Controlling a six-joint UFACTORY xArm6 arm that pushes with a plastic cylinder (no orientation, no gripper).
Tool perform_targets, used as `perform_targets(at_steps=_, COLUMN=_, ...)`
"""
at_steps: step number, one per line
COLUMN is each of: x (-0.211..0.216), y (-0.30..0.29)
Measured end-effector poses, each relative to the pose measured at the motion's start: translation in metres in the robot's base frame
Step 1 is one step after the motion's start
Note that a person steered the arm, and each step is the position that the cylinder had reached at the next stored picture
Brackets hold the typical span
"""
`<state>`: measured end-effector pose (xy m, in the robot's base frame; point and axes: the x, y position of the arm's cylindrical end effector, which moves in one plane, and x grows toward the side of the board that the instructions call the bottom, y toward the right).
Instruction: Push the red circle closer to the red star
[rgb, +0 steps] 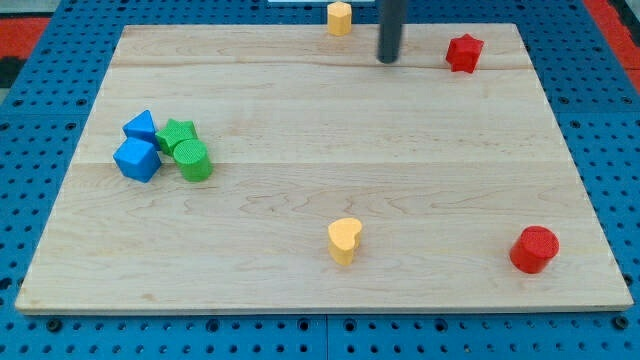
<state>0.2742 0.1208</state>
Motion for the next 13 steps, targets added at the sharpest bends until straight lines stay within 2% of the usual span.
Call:
perform_targets(at_steps=1, x=0.031, y=0.067)
perform_targets(at_steps=2, x=0.076, y=0.088)
perform_targets(at_steps=4, x=0.205, y=0.185)
perform_targets(at_steps=5, x=0.281, y=0.204)
perform_targets(at_steps=6, x=0.325, y=0.191)
perform_targets(at_steps=7, x=0.334, y=0.129)
perform_targets(at_steps=8, x=0.295, y=0.122)
perform_targets(at_steps=9, x=0.278, y=0.095)
perform_targets(at_steps=11, x=0.312, y=0.061)
perform_targets(at_steps=13, x=0.232, y=0.064)
